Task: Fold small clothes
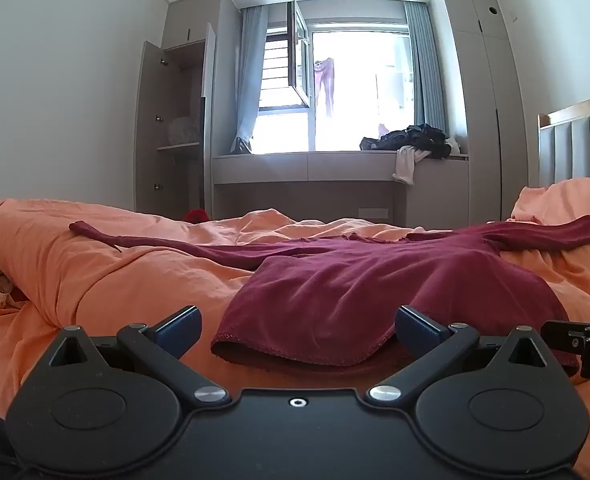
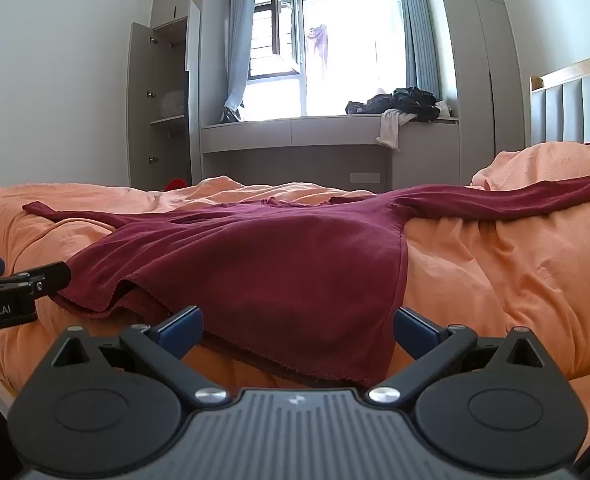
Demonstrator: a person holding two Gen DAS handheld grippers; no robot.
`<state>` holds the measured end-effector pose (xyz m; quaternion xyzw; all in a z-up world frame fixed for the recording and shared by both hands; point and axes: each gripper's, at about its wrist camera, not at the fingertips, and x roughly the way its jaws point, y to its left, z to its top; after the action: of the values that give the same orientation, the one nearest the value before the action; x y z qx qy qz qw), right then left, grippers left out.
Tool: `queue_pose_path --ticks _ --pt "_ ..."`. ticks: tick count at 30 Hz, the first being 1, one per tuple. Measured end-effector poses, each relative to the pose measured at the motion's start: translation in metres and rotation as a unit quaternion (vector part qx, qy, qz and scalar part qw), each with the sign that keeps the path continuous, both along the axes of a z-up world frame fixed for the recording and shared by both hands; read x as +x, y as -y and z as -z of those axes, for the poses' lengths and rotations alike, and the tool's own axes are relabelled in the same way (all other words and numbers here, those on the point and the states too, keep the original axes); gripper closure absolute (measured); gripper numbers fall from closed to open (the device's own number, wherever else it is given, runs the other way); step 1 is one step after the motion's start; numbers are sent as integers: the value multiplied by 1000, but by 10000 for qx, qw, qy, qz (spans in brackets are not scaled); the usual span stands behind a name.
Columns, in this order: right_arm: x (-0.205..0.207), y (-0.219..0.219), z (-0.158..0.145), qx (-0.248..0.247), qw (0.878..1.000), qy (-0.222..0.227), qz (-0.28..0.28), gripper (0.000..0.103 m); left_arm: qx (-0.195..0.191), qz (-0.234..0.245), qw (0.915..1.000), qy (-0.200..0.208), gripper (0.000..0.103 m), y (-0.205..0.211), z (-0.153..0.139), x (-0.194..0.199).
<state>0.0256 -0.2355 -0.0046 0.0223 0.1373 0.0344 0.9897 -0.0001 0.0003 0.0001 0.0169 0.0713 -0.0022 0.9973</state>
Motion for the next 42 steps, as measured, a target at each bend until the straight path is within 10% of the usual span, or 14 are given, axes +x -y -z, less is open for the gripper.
queue_pose_path --ticks 42 --pt "0 -1 3 -134 9999 -25 -29 0 -44 -39 9999 -81 0 -1 1 3"
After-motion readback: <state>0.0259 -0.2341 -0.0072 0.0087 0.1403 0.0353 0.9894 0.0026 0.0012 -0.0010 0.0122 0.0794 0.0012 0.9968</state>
